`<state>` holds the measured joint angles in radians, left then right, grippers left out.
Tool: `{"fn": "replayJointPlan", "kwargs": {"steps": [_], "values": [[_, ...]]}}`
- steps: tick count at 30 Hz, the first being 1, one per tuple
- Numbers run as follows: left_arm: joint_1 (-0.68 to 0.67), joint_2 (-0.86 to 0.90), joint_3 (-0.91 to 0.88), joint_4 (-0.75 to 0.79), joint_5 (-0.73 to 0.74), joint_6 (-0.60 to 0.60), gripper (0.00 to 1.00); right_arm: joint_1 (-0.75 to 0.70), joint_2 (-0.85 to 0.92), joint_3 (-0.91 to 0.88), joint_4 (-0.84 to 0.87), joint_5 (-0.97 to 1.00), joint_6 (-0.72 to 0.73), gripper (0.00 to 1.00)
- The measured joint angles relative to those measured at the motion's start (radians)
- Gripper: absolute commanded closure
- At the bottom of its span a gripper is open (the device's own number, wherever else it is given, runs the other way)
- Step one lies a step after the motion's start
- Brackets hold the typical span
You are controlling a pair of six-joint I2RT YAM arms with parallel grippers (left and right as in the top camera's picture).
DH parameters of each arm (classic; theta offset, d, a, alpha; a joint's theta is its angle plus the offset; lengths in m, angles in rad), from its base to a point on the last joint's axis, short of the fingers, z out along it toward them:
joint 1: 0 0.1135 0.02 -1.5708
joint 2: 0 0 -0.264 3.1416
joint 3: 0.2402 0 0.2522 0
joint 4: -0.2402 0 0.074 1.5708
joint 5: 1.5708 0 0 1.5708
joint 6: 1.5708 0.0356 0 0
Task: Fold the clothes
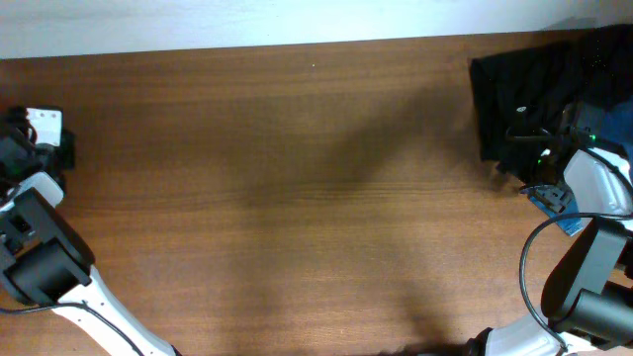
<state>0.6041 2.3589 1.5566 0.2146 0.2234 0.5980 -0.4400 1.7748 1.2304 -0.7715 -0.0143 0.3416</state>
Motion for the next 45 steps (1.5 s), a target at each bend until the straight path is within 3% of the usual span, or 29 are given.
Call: {"fn": "replayJointPlan", "kwargs": {"steps": [5,7,8,9,10,16,17,19,22,26,27,33,39,45], "values": [[0.0,0.039,0.143,-0.176,0.126,-0.08,0.93,0.0,0.0,0.0,0.0,0.0,-0.001,0.01],[-0.008,0.044,0.222,-0.31,0.15,-0.097,0.86,0.0,0.0,0.0,0.0,0.0,0.0,0.01],[-0.012,0.045,0.26,-0.365,0.16,-0.103,0.65,0.0,0.0,0.0,0.0,0.0,0.0,0.01],[-0.016,0.045,0.302,-0.433,0.167,-0.106,0.21,0.0,0.0,0.0,0.0,0.0,0.0,0.01],[-0.022,0.045,0.34,-0.492,0.173,-0.11,0.0,0.0,0.0,0.0,0.0,0.0,0.0,0.01],[-0.048,0.045,0.539,-0.857,0.196,-0.13,0.0,0.0,0.0,0.0,0.0,0.0,-0.001,0.02],[-0.048,0.045,0.565,-0.916,0.196,-0.131,0.04,0.0,0.0,0.0,0.0,0.0,-0.001,0.01],[-0.043,0.045,0.614,-1.016,0.187,-0.138,0.49,0.0,0.0,0.0,0.0,0.0,-0.001,0.01],[-0.019,0.045,0.655,-1.135,0.135,-0.138,0.85,0.0,0.0,0.0,0.0,0.0,0.0,0.01],[0.034,0.047,0.657,-1.27,0.045,-0.195,0.91,0.0,0.0,0.0,0.0,0.0,0.0,0.01],[0.051,0.047,0.658,-1.294,0.027,-0.224,0.99,0.0,0.0,0.0,0.0,0.0,0.0,0.01],[0.17,0.047,0.658,-1.395,-0.048,-0.414,0.99,0.0,0.0,0.0,0.0,0.0,0.0,0.01],[0.222,0.047,0.658,-1.397,-0.206,-0.484,0.99,0.0,0.0,0.0,0.0,0.0,0.0,0.01],[0.197,0.047,0.658,-1.291,-0.303,-0.496,0.99,0.0,0.0,0.0,0.0,0.0,0.0,0.01]]}}
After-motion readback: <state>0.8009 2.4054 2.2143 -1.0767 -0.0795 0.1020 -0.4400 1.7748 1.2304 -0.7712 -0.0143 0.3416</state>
